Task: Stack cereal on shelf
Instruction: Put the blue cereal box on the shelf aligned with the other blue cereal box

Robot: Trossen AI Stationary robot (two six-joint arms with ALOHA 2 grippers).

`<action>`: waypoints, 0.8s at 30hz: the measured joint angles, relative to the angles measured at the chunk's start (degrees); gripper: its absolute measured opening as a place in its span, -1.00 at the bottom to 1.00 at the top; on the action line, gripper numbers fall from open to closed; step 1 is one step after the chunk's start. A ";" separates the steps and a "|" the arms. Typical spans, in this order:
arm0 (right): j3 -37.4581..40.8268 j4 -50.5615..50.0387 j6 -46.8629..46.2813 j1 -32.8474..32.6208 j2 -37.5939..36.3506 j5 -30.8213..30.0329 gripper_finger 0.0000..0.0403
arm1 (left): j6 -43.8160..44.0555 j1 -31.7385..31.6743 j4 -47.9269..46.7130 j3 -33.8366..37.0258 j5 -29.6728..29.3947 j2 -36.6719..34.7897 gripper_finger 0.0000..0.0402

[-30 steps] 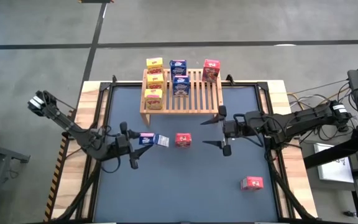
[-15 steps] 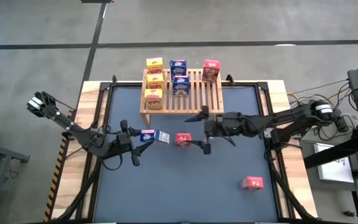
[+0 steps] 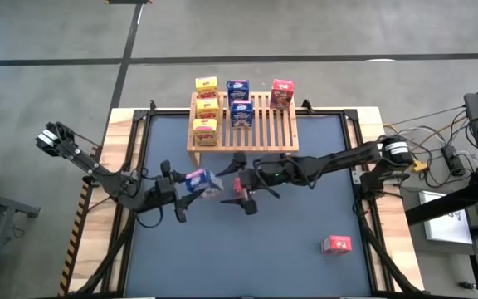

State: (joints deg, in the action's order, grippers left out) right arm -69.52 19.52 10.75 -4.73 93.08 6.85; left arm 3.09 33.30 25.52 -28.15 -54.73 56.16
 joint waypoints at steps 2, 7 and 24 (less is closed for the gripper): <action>-1.30 -0.12 -0.04 -0.11 1.32 0.30 0.84 | 0.54 -0.13 -0.11 0.21 -0.62 0.00 0.08; -3.40 -0.24 0.69 -0.11 3.92 -1.07 0.84 | 0.94 -0.05 -0.29 0.84 -0.32 0.00 0.08; -2.65 -15.69 3.48 0.55 -7.30 -2.36 0.84 | 5.10 -0.05 -7.80 0.43 -0.34 -0.04 0.08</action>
State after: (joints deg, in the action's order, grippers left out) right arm -72.17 3.83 14.23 -4.19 85.78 4.49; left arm 8.19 33.26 17.72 -27.72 -55.07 56.12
